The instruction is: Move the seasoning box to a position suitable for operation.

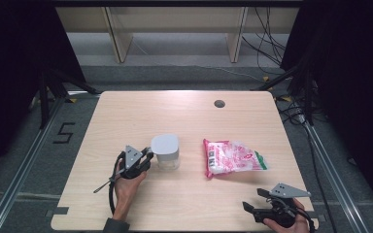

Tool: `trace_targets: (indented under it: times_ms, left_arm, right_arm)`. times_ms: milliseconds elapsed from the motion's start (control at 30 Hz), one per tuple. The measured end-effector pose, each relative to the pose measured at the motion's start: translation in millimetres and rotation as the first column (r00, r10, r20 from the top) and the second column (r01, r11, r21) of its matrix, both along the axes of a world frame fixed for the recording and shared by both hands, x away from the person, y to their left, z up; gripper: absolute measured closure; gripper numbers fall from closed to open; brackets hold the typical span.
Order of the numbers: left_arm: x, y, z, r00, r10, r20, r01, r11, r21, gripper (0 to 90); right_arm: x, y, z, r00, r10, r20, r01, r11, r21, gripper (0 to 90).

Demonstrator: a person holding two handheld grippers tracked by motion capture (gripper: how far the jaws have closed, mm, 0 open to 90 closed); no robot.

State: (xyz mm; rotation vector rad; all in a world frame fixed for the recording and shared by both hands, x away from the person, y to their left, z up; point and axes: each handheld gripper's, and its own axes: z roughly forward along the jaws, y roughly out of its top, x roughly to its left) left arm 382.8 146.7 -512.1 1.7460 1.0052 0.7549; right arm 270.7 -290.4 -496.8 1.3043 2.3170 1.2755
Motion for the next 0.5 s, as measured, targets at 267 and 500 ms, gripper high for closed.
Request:
trace_targets:
  times_ms: [267,500]
  left_arm:
    - [-7.2,-12.8,2.6,0.9997,-0.020,-0.011,0.020,0.9997,0.016,74.0]
    - [-14.6,-18.2,4.4,0.9994,-0.010,-0.032,0.010,0.9998,0.015,73.4]
  right_arm:
    - [0.9,-2.1,0.4,0.9997,0.003,0.024,-0.003,1.0000,-0.004,22.1]
    - [2.0,-1.9,-0.2,0.9995,0.018,0.026,-0.018,0.9998,-0.008,22.1]
